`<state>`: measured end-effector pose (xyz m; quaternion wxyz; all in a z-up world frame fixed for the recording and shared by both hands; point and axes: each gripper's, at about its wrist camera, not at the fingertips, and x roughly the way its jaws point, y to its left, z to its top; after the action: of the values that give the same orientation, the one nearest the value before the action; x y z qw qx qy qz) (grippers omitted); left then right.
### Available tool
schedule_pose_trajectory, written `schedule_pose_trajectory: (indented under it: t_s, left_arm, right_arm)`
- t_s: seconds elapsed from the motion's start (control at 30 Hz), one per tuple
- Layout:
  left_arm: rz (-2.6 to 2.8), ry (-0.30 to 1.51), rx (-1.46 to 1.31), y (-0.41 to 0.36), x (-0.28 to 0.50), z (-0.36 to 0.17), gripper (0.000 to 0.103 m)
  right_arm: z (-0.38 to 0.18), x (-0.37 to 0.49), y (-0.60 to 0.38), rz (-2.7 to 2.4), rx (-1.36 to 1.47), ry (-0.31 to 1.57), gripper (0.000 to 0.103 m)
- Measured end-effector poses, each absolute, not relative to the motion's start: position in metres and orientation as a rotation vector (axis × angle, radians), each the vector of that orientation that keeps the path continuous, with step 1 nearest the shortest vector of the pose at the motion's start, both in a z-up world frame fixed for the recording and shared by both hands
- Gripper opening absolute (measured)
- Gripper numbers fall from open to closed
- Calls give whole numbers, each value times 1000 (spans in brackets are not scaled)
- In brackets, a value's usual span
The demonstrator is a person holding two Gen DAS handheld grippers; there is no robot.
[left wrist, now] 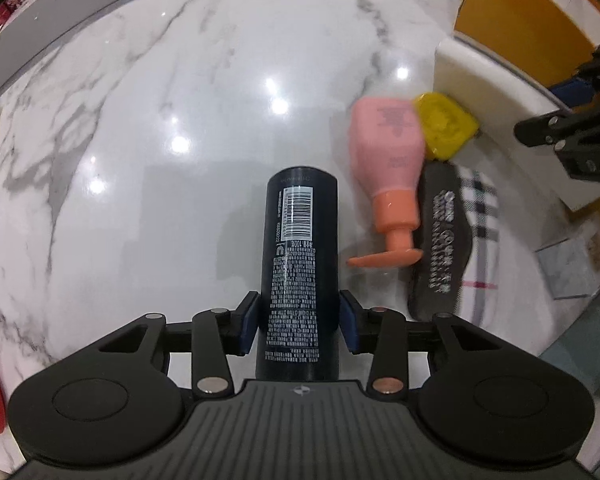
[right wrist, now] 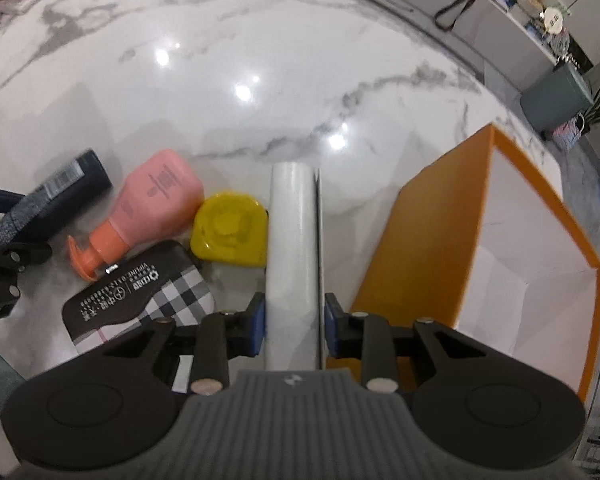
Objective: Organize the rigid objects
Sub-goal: 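Carry the white box over the orange box with the right tool and lower it inside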
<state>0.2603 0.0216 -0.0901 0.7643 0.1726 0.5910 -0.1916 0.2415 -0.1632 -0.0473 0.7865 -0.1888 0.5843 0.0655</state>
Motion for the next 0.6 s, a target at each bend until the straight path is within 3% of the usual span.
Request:
schedule_pose_trajectory:
  t_s: [0.6]
  left_arm:
    - [-427,1086,298,-8,253,9,46]
  right_arm:
    - [41,210,-158,255,-468,1089,28]
